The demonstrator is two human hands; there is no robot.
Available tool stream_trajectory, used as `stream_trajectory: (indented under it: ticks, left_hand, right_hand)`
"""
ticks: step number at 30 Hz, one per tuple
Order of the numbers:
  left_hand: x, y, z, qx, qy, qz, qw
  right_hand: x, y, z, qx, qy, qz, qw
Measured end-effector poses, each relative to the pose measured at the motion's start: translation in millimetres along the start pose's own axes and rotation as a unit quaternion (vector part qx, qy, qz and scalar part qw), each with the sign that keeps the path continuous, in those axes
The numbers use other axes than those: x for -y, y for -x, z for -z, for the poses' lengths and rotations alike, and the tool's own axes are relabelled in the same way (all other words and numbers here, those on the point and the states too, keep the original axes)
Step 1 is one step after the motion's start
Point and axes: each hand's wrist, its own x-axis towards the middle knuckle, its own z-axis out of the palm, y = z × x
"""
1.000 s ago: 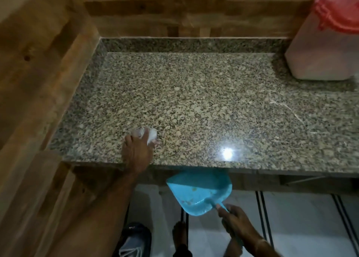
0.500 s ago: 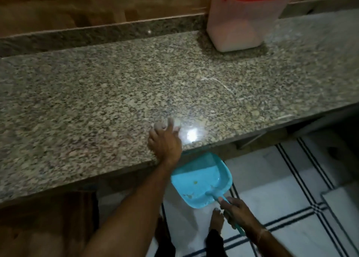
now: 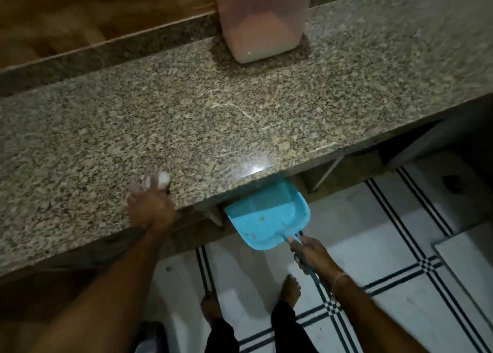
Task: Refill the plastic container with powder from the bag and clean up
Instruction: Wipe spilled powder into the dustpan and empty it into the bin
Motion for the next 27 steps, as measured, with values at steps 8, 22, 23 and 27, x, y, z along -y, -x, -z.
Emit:
stream_trajectory:
  ticks: [8, 22, 23, 27]
  left_hand:
    - [-215.4, 75.3, -35.5, 0.018, 0.043, -0.164, 0.985]
    - [-130.9, -1.6, -25.5, -0.012, 0.075, 0.148, 0.986]
    - [-147.3, 6.3, -29.2, -0.011, 0.076, 0.136, 0.988]
    - [-218.7, 41.1, -42.1, 0.011, 0.138, -0.043, 0.989]
  right_hand:
    - [2.5, -8.3, 36.7, 0.018, -0.017, 0.021, 0.999]
    - [1.7, -37.7, 73.9, 0.024, -0.006, 0.01, 1.0]
    - [2.6, -38.4, 74.5, 0.025, -0.002, 0.014, 1.0]
    - [13.0, -51.1, 70.6, 0.029, 0.008, 0.026, 0.999]
